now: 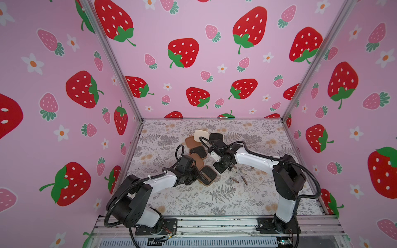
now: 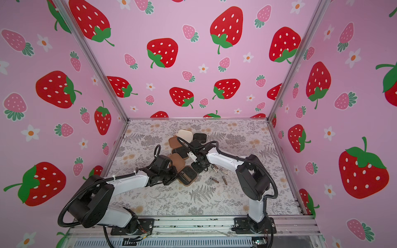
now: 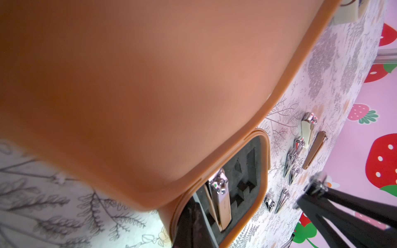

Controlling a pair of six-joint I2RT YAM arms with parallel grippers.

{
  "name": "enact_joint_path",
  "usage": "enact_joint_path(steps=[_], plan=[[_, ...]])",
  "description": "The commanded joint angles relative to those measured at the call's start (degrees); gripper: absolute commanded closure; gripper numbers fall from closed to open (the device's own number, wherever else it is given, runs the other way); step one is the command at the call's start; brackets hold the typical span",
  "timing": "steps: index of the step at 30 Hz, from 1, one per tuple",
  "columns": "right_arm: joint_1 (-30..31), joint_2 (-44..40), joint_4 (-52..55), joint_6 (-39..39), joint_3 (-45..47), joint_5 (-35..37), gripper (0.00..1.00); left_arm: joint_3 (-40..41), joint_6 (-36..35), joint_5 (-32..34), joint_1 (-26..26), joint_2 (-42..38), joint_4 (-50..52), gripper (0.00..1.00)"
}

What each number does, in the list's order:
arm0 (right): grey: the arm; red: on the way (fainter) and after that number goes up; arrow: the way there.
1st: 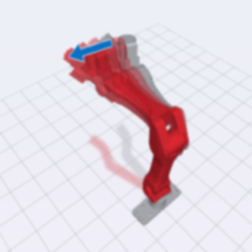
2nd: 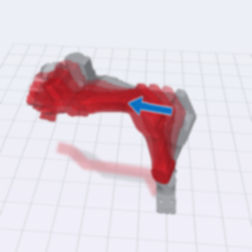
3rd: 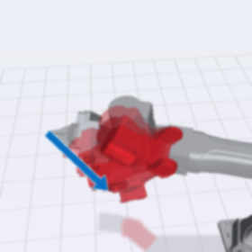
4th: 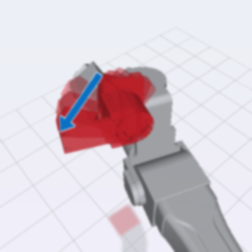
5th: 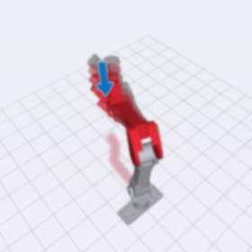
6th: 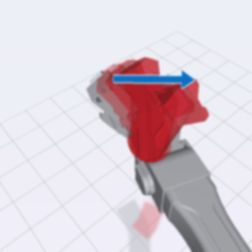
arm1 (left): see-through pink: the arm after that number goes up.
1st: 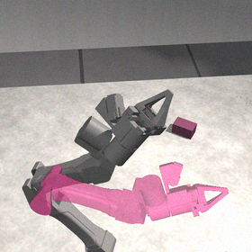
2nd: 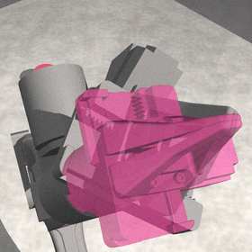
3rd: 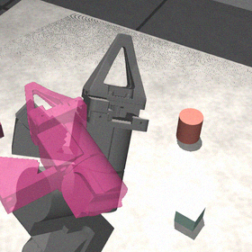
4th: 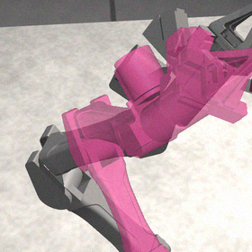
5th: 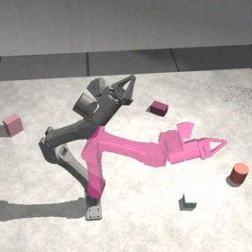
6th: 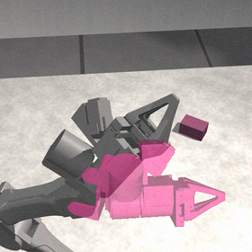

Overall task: Organize nail clipper sets
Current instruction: Place the nail clipper in the storage box.

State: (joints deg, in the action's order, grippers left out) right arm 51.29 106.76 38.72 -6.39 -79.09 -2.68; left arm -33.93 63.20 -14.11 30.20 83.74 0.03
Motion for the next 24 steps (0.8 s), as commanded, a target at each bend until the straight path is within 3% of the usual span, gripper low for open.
enact_joint_path(steps=[1, 10, 24], plan=[[1.06, 1.55, 0.97, 3.14, -2.89, -3.77, 0.87, 2.02, 0.96, 1.06, -0.25, 0.37, 4.63, 1.0], [3.37, 7.53, 1.71, 1.54, -8.83, -9.24, 0.87, 2.07, 1.08, 0.76, -0.27, 0.3, 4.53, 1.0], [3.56, 12.5, 3.59, -1.25, -10.34, -9.93, 0.87, 1.73, 0.79, -0.02, -0.26, 1.2, 4.27, 1.0]])
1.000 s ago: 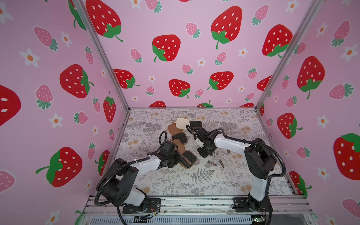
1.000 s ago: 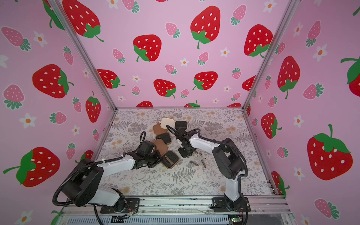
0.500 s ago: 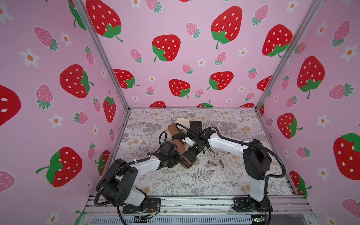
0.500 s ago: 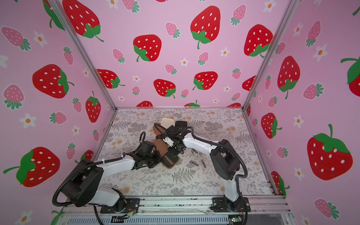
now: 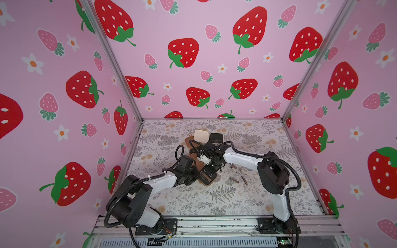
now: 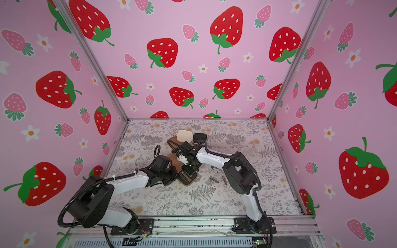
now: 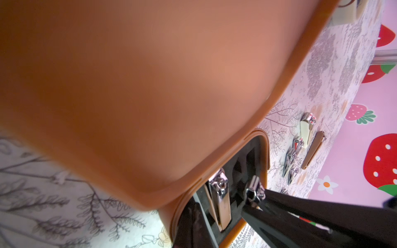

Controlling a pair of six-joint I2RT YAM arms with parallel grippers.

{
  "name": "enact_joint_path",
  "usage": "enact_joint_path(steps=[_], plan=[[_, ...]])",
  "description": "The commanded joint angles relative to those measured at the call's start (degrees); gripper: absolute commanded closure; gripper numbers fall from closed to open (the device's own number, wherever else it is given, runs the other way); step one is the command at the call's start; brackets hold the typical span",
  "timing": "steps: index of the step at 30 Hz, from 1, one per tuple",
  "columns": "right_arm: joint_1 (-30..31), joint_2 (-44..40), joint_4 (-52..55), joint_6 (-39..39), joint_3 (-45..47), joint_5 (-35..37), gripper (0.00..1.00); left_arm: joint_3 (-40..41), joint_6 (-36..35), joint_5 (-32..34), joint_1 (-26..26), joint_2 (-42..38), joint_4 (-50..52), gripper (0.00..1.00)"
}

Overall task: Organize nail clipper sets
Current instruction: Place the nail clipper in the storage box.

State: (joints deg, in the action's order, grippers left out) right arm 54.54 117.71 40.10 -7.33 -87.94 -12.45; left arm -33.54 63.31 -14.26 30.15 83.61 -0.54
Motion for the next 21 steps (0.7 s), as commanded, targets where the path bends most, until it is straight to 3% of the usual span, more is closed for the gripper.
enact_joint_path(steps=[1, 21], plan=[[0.3, 1.69, 2.39, -0.44, -1.61, 0.2, 0.87, 1.42, 0.68, 0.12, -0.26, 1.34, 4.84, 1.0], [0.3, 5.04, 3.14, -1.8, -3.03, 7.96, 0.87, 1.96, 0.78, -0.03, -0.27, 1.23, 4.64, 1.0]])
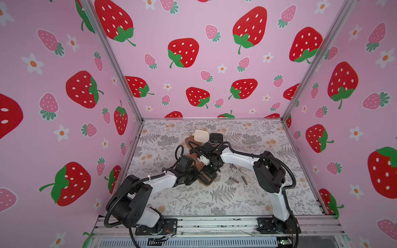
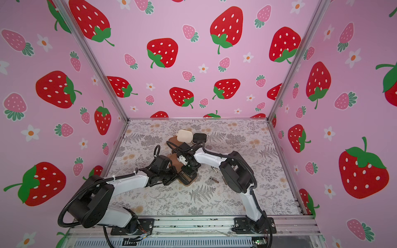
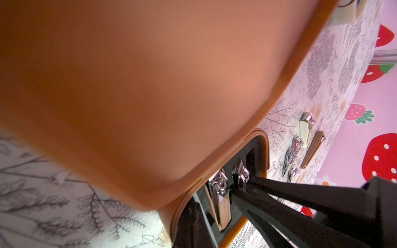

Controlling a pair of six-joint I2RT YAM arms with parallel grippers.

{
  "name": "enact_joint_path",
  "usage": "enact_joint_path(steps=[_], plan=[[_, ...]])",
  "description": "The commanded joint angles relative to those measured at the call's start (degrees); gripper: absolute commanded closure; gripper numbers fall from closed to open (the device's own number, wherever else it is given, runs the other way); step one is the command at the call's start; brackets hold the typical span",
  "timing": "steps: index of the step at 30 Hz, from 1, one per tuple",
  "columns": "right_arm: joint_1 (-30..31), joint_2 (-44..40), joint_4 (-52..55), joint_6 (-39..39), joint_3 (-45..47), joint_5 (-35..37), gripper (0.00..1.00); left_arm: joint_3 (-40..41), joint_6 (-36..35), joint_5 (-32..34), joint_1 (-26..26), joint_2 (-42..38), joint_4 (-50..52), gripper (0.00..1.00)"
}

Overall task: Organize nail clipper sets
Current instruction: Place the nail clipper in the storage box.

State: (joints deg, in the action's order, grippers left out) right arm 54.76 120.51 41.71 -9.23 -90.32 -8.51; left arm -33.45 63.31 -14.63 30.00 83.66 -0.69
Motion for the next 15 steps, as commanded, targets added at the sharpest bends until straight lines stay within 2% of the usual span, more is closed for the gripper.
enact_joint_path(steps=[1, 15], plan=[[0.08, 2.36, 1.53, 0.02, -0.57, 4.48, 0.87, 1.93, 0.78, 0.26, -0.12, 1.15, 4.73, 1.0], [0.08, 5.51, 0.27, -1.67, 2.77, 11.68, 0.88, 2.28, 1.03, 0.33, -0.12, 0.72, 4.64, 1.0]])
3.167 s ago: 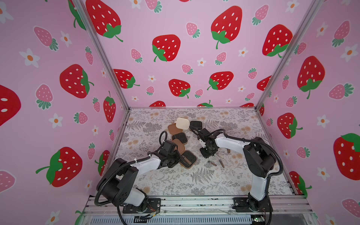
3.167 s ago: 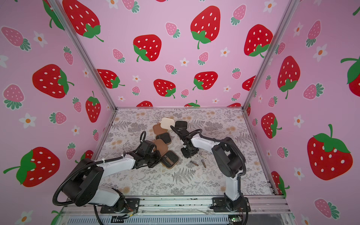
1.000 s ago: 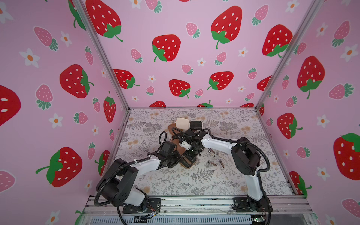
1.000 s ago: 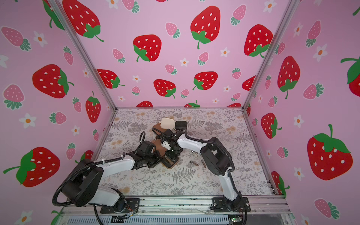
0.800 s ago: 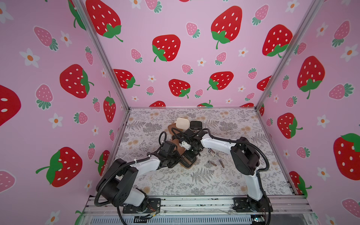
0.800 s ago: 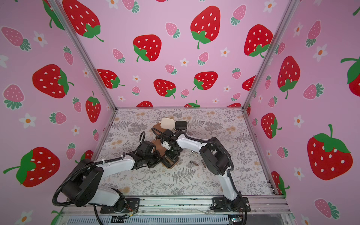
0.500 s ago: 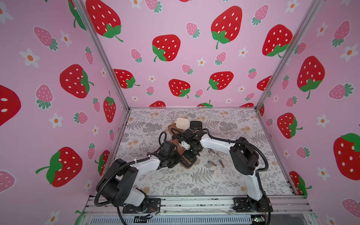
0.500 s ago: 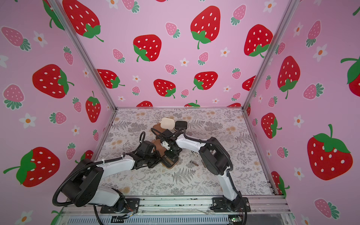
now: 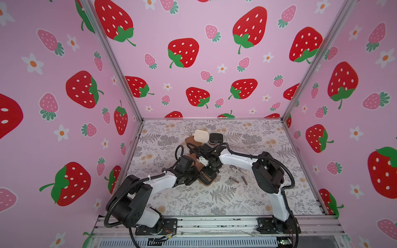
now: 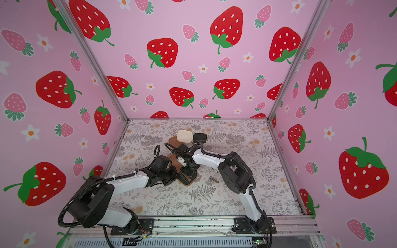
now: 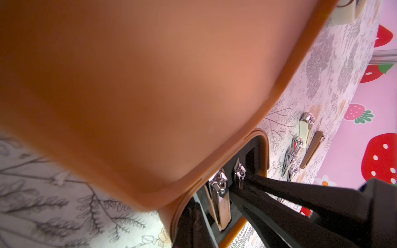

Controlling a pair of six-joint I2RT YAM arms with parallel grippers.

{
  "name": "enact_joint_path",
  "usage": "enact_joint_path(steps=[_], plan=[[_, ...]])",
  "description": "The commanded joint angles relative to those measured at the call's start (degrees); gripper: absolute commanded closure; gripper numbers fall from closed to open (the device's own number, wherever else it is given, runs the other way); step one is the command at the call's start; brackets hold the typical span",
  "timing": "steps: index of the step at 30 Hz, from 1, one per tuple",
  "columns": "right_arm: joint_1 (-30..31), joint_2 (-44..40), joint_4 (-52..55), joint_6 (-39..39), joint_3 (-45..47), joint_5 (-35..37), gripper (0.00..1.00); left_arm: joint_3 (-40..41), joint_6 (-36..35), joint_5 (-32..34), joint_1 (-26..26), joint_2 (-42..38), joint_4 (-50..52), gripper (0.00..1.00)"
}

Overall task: Organize nail clipper sets
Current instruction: Place the nail clipper in the storage box.

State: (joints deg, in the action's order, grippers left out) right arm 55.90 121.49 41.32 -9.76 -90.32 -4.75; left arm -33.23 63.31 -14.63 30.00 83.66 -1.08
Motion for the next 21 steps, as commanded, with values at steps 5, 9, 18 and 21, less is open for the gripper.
enact_joint_path(steps=[5, 9, 18, 21], plan=[[-0.71, 6.18, -1.4, -4.34, 5.38, 8.0, 0.87, 2.22, 1.13, 0.4, -0.12, 0.41, 5.21, 1.0], [-0.35, 7.21, -2.07, -5.87, 6.75, 7.75, 0.87, 2.23, 1.07, 0.41, -0.12, 0.54, 5.21, 1.0], [-0.26, 3.67, -0.98, -6.24, 6.36, 6.57, 0.79, 2.38, 1.12, 0.22, -0.12, 0.72, 4.95, 1.0], [-0.33, 1.84, -0.33, -6.0, 4.98, 5.92, 0.76, 2.43, 1.19, 0.21, -0.12, 0.63, 5.03, 1.0]])
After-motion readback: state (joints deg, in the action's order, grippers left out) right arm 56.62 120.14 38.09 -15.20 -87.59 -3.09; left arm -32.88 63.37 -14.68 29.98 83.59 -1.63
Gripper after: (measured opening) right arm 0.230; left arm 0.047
